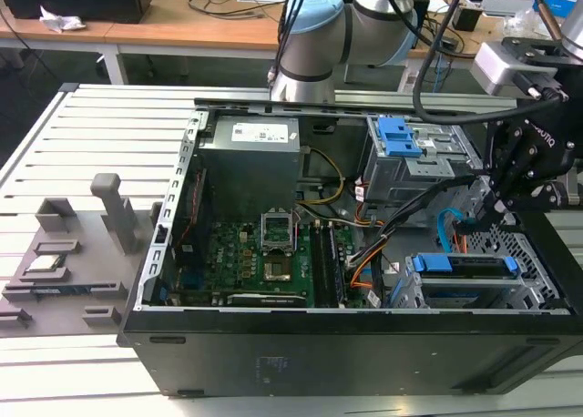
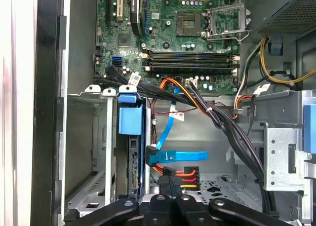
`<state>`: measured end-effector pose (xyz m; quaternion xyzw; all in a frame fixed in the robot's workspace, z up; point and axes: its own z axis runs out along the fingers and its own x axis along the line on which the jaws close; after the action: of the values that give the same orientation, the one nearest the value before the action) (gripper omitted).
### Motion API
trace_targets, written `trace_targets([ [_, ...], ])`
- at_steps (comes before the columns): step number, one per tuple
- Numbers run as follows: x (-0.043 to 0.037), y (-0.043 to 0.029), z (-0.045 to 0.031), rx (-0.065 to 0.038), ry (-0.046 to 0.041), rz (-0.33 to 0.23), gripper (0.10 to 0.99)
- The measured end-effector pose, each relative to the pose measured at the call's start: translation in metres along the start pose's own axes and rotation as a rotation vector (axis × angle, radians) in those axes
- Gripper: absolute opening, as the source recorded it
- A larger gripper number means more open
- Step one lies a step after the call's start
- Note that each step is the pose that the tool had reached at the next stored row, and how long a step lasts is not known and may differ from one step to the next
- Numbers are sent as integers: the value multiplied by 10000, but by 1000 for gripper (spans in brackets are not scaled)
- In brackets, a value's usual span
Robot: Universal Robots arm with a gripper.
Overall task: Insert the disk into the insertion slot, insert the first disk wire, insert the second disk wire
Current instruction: 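Insert the first disk wire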
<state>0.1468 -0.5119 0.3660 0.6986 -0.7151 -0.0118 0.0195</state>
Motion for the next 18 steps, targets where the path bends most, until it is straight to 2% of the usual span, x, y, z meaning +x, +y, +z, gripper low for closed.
trace_targets([
  [1,0,0,0,0,0,0,114],
  [3,0,0,1,0,0,0,243],
  [5,-1,0,9,0,-2,-1,243],
  [8,-10,17,46,1,51,3,243],
  [11,-24,20,71,1,68,1,243],
  [18,-25,20,116,6,249,11,243],
])
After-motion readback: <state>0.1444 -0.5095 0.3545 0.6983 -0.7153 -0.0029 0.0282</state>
